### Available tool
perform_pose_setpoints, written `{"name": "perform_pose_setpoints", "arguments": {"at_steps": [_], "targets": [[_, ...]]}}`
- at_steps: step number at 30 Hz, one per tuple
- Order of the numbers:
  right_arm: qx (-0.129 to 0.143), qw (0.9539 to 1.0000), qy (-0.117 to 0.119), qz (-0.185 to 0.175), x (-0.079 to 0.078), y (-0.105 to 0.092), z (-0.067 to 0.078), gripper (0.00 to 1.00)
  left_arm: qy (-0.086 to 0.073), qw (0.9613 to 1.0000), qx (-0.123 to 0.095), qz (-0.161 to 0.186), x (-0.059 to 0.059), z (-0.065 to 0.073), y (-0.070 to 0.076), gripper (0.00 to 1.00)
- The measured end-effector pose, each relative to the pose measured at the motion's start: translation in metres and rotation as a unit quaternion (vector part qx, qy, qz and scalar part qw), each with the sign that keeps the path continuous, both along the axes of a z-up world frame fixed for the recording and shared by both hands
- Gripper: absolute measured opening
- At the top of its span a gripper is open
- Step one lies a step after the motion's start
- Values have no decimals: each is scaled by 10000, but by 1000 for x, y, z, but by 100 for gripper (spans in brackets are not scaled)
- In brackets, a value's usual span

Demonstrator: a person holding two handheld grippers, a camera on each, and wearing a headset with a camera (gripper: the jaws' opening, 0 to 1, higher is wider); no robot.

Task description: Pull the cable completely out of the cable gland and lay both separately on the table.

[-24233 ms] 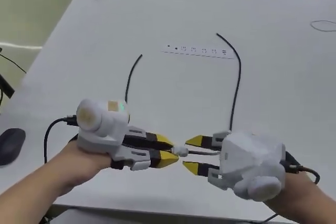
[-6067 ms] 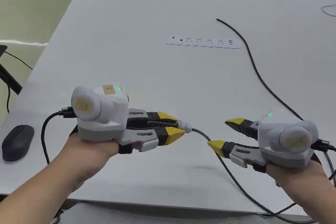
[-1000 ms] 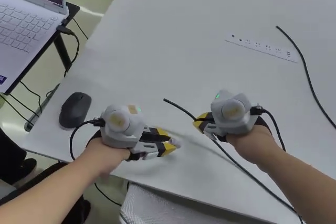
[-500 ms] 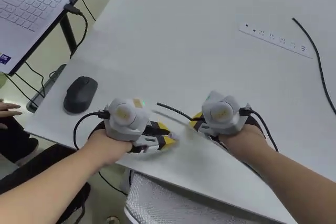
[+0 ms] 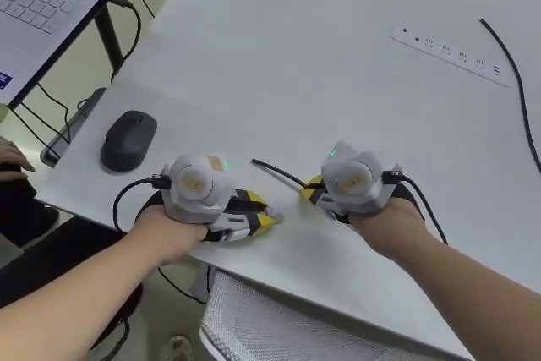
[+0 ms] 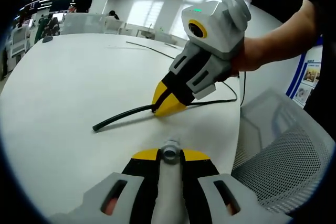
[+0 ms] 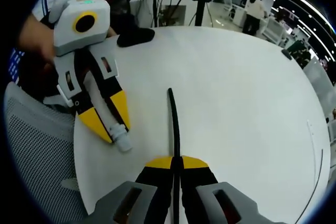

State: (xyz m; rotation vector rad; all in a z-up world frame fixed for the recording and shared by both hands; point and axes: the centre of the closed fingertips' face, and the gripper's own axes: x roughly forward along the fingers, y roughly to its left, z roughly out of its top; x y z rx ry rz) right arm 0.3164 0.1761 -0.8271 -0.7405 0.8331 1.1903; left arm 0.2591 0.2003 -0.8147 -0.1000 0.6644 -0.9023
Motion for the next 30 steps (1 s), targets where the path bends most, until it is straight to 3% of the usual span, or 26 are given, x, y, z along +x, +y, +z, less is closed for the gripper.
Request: {"name": "perform_pose_setpoints", "arguments": {"at_steps": [8, 19, 30], "targets": [[-26, 9999, -73, 89, -1, 0, 0, 0, -30, 10000, 51, 54, 0, -1, 1, 15], [-32, 9999, -111, 77, 2, 1, 1, 3, -101, 9995, 280, -101, -1, -1, 0, 16], [-54, 9998, -214, 16, 12, -4, 2, 16, -36, 9996, 272, -83, -2, -1, 0, 18]]}}
